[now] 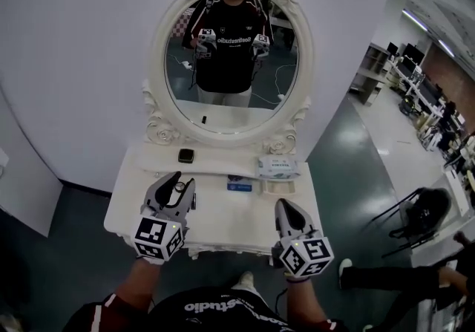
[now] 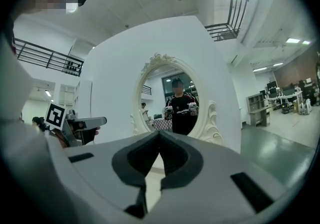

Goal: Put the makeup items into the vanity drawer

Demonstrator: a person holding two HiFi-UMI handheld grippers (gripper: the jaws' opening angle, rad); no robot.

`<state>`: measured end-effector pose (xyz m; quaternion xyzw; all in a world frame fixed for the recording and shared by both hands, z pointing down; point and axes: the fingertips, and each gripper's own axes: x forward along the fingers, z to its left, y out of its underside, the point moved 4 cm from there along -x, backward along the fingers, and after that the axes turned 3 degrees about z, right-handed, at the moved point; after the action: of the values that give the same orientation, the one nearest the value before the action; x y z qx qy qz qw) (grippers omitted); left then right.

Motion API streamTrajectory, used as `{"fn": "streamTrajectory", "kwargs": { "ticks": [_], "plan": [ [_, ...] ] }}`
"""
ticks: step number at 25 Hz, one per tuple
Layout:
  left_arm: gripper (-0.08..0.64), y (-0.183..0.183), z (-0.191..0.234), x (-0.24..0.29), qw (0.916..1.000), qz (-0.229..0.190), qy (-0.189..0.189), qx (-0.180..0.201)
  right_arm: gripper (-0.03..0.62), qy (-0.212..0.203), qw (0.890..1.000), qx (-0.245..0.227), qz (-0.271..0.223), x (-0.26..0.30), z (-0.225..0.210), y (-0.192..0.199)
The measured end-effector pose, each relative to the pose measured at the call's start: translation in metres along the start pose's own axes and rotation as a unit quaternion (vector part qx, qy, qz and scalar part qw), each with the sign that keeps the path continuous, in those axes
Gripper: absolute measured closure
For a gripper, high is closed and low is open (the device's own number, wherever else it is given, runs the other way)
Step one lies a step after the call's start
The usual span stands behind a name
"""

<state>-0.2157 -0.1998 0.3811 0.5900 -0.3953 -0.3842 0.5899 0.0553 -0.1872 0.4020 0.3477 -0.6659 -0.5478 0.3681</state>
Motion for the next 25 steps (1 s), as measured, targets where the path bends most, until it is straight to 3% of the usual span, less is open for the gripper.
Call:
{"fn": "streamTrajectory", "kwargs": {
  "ticks": [14,25],
  "plan": [
    [0.545,-0.004,0.019,-0.032,0.9990,-0.016,-0.037,-0.022,0.589,0.016,1.000,-0.009,-0.010,-0.004,0.016,-0.011],
    [0.554,-0.003,0.023,-0.040,0.9988,-0.014,-0.040,-0.023,0.589,0.019,1.000,-0.013,-0.015,-0.003,0.020,-0.013]
  ]
}}
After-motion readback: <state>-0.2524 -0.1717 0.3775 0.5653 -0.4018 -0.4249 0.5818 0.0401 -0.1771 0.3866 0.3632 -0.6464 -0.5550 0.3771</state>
